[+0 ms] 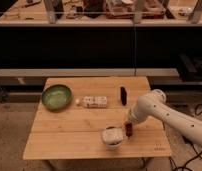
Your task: Drag the pepper across the table
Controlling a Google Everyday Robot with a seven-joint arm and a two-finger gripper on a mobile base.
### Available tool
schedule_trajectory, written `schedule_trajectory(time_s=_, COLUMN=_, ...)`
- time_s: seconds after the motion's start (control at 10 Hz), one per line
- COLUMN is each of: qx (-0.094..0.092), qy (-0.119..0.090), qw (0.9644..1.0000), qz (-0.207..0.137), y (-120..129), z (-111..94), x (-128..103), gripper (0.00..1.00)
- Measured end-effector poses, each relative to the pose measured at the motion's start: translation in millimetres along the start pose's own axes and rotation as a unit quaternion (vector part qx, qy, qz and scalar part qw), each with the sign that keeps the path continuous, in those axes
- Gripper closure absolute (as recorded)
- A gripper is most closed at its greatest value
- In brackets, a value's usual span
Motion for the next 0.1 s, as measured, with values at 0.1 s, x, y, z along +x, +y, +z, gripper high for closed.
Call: schedule_trajectory(time_s=0.1, qx=0.001, qy=0.001, qw=1.0000, qz=0.003, y=2.5, z=0.4, x=-1.1, gripper=0.65)
